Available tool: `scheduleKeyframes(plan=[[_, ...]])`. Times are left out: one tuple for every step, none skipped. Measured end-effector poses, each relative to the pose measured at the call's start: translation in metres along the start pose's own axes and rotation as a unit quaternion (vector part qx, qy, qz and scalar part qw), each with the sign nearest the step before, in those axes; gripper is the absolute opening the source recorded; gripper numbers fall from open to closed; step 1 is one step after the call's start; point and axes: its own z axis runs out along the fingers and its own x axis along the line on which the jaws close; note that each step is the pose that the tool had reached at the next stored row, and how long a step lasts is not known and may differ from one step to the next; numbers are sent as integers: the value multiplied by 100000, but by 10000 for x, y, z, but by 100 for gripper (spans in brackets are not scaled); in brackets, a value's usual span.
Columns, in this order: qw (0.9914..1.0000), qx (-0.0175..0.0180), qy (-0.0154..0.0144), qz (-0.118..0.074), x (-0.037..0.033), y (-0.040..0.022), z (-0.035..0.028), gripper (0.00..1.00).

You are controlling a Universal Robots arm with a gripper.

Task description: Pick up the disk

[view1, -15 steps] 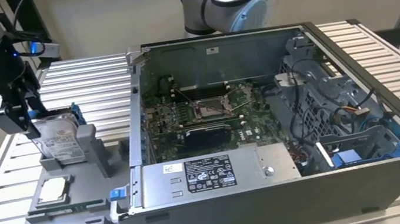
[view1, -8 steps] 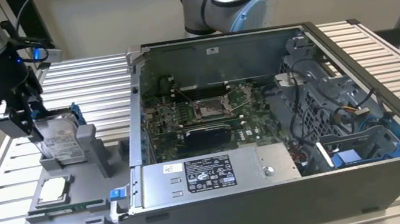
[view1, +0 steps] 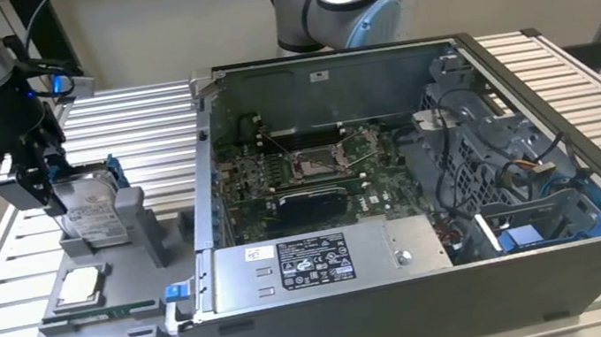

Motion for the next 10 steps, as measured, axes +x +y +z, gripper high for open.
scheduleKeyframes(plan=[[100000, -1, 2, 3, 0, 0, 0, 100], [100000, 0, 1, 0, 0, 0, 0, 100], [100000, -1, 1, 1, 0, 0, 0, 100], [100000, -2, 1, 1, 0, 0, 1, 100], [100000, -1, 1, 1, 0, 0, 1, 100], [100000, 0, 2, 2, 0, 0, 1, 100], [100000, 4, -1, 12, 0, 0, 1, 100], [100000, 22, -10, 30, -3, -1, 3, 100], [100000, 14, -6, 50, -8, -1, 3, 100], [100000, 5, -1, 52, -15, -1, 2, 100]])
